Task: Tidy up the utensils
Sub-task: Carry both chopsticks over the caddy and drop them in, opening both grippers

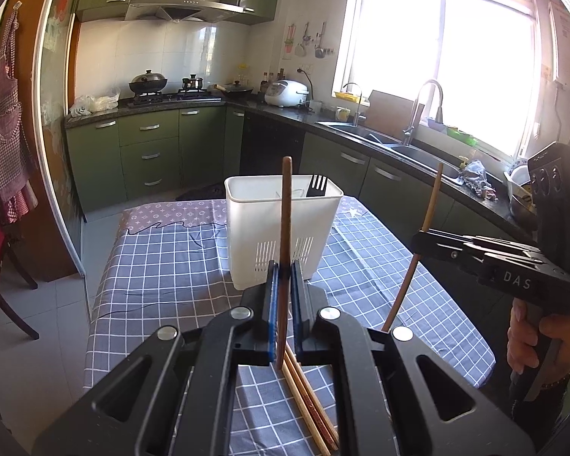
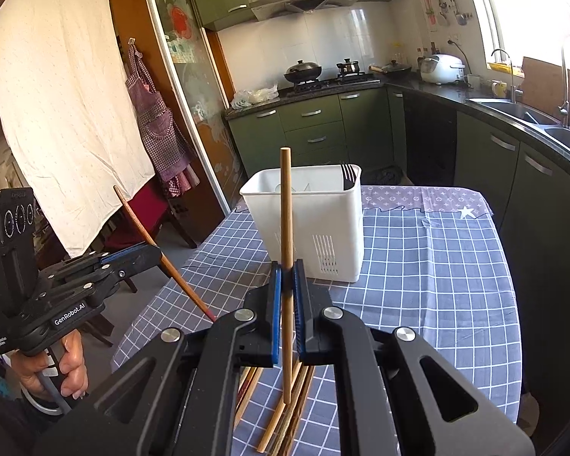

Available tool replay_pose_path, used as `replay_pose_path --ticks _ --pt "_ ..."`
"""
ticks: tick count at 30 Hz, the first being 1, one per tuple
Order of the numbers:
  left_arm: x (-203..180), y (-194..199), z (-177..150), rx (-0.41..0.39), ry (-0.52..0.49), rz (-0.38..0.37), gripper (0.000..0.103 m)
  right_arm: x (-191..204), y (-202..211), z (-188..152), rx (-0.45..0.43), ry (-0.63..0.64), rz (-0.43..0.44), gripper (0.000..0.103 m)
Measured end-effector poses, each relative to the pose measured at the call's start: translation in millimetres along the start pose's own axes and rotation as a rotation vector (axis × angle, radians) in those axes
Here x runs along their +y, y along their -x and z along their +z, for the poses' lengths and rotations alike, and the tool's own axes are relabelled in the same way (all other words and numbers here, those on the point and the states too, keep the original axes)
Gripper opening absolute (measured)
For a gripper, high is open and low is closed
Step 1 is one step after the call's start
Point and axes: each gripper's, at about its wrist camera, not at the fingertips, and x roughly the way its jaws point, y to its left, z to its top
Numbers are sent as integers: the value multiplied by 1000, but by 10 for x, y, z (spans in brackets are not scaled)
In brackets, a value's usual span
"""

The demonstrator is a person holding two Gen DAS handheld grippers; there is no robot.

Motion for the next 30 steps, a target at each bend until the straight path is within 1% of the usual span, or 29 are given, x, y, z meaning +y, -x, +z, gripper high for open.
replay_pose_path --ticks 6,11,18,24,27,30 --pt "-19 70 192 -18 -21 -13 6 48 105 206 -25 17 23 7" --pt "-50 183 450 -51 -46 -20 6 103 225 498 -63 34 42 7" --pt "-105 303 886 -110 -94 -14 6 138 350 1027 -134 56 34 7" --pt "-127 285 1269 -162 -109 -3 6 86 433 1524 -215 48 19 7" --pt "-136 259 1475 -196 -115 2 6 29 407 1751 -244 40 18 7" --pt "-152 211 1653 -228 -128 14 6 -40 315 1950 -264 38 -1 7"
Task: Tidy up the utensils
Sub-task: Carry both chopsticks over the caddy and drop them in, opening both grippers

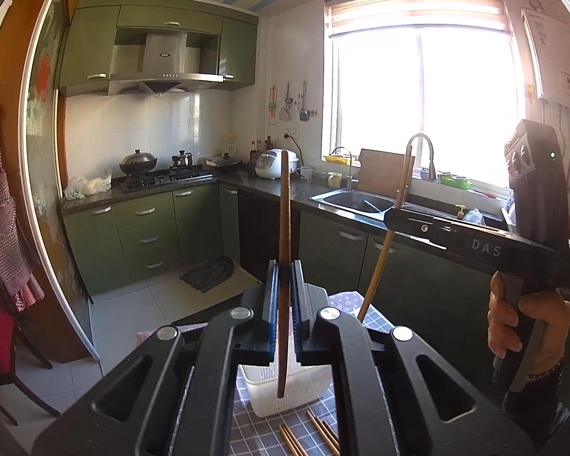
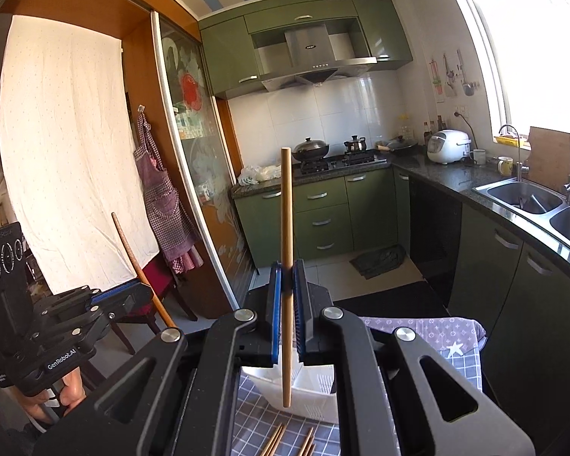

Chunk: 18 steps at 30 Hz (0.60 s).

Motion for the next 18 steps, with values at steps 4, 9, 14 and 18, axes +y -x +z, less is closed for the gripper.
replay_pose_path --ticks 4,9,14,18 --pt "11 -216 97 -10 -11 14 6 -127 -253 42 7 -1 -29 7" --pt "55 -606 -25 17 -9 35 6 -314 -610 -154 36 -13 -68 7" --pt "133 -969 -318 103 27 27 6 -436 -900 -470 91 -23 -74 7" --pt "214 -1148 -610 175 53 28 6 -441 -1059 -759 133 -16 -81 7"
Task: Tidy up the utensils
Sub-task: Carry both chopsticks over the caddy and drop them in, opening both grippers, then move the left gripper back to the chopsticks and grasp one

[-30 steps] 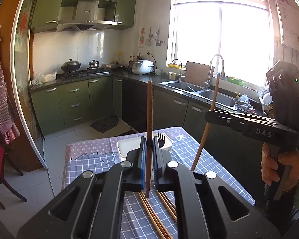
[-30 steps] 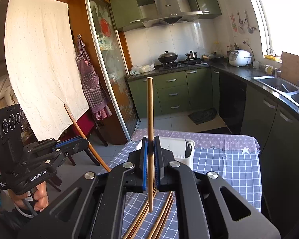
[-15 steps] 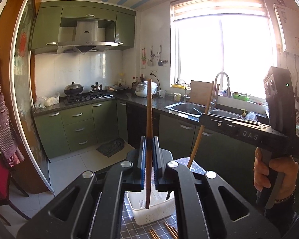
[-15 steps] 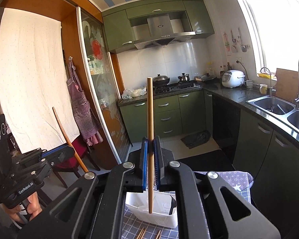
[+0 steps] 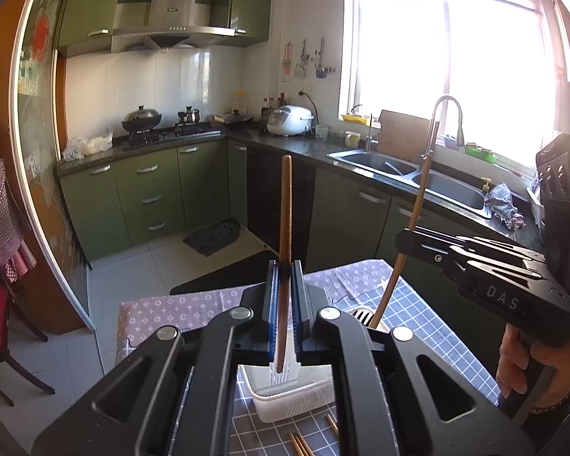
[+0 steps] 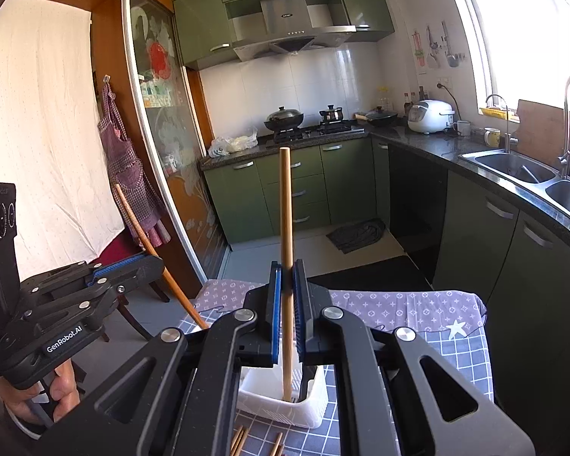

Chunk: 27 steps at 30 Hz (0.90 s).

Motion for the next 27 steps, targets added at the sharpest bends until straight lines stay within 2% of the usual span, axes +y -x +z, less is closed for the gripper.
replay_pose_path --ticks 5,12,19,20,21,24,27 --pt "82 -205 -250 90 21 -3 7 27 -203 -255 54 1 5 8" --pt "86 -147 -352 115 15 -1 11 90 -156 -407 59 11 -2 10" --pt "32 276 -313 69 20 -10 13 147 373 -416 -5 0 10 10" --pt "20 345 -315 66 21 -10 14 156 470 -436 -18 -3 11 11" --pt "4 417 -331 66 22 -10 18 155 568 -476 -28 -7 12 16" --pt "-50 578 -462 93 27 -4 23 140 854 -651 -43 -21 6 18" --pt "-76 593 -709 173 53 -9 23 83 1046 -905 -26 -39 -35 18"
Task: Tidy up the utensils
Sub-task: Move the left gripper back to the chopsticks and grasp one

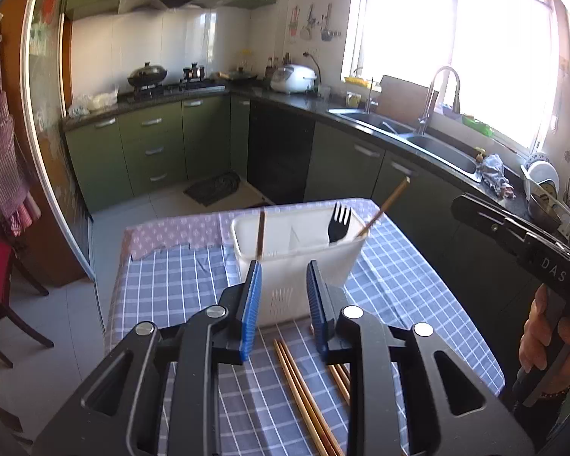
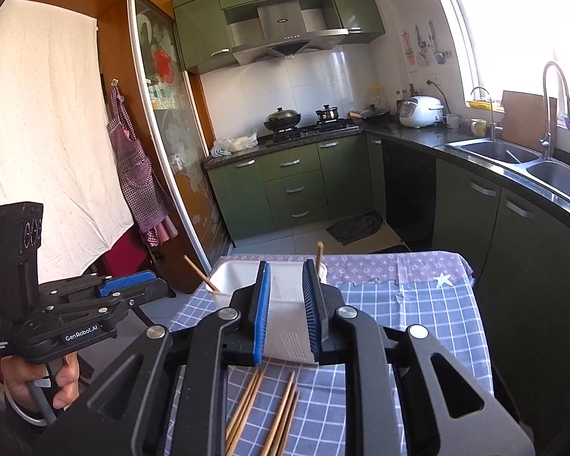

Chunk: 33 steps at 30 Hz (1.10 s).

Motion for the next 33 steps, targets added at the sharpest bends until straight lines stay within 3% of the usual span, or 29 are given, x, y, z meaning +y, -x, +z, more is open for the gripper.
replay_pose_path --ticks 3,6,10,20,33 --pt "-11 -228 -304 132 37 -22 23 -87 61 -360 67 -14 -40 28" --pt "-31 -566 -602 275 80 -48 23 -214 9 -724 148 -49 -58 28" --pt "-75 -949 -864 405 118 -56 14 -395 -96 -1100 232 -119 -53 28" --pt "-36 -1308 -1006 464 146 51 12 -506 -192 -1337 290 -172 -27 30" --pt "-58 -1416 -1063 508 130 73 12 -579 -263 -1321 305 -202 3 31"
